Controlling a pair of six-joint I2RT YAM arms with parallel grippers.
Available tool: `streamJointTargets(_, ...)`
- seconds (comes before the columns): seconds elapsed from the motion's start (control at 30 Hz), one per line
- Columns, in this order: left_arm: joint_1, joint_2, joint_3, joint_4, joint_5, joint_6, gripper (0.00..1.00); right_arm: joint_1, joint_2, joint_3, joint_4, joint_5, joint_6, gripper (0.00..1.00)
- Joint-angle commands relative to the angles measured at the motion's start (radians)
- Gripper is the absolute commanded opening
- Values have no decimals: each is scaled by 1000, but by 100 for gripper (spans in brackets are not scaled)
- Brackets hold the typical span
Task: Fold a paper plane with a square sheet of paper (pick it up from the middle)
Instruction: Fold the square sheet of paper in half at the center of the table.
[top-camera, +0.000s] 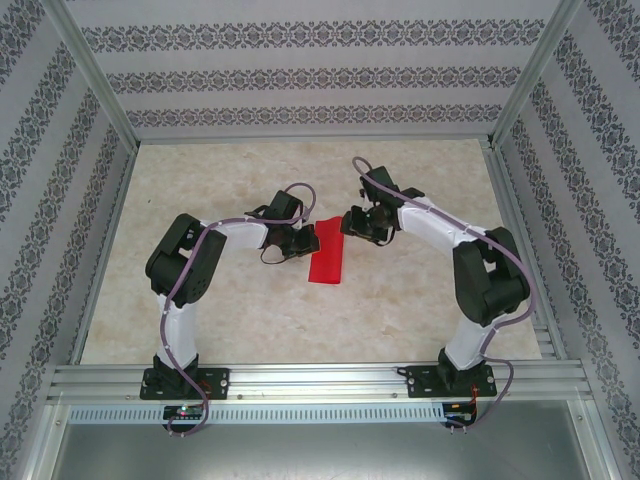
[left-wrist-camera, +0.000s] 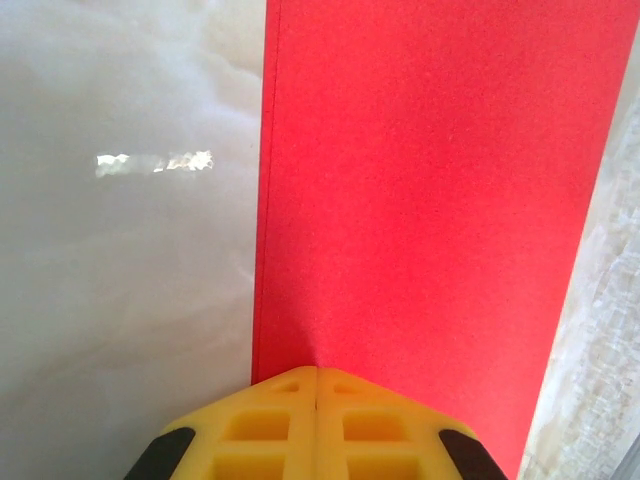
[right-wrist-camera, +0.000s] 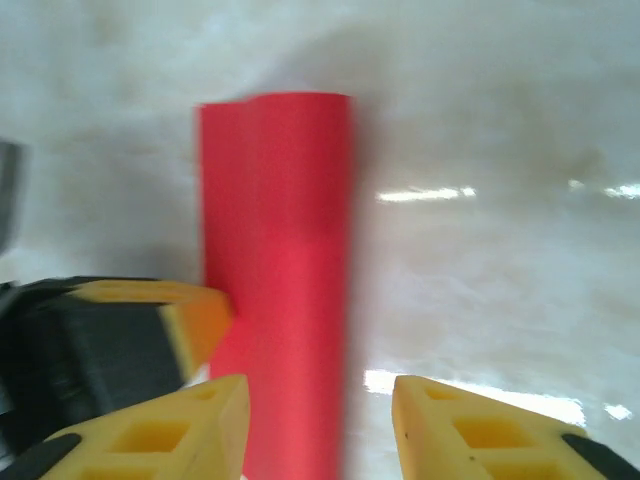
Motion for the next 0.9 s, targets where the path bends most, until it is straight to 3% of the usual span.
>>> streamJointTargets(0.0,-7,85,-26,-139,-90,-3,4,47,36,12,82,-81,30,31)
streamJointTargets(0.07,-7,86,-25,-142,-91,-6,4,61,78,35,96,-96,46,21)
streamJointTargets(0.2,-7,88,-25,-154,-93,-10,4,69,162,85,106,-103,56,12)
streamJointTargets(0.4,-6,101,-19,-176,-102,-20,3,70,232,108,52,-70,31,9)
streamJointTargets(0.87,-7,130,-55,-233,-139,-33,0,-36,213,-68,56,-29,-80,8)
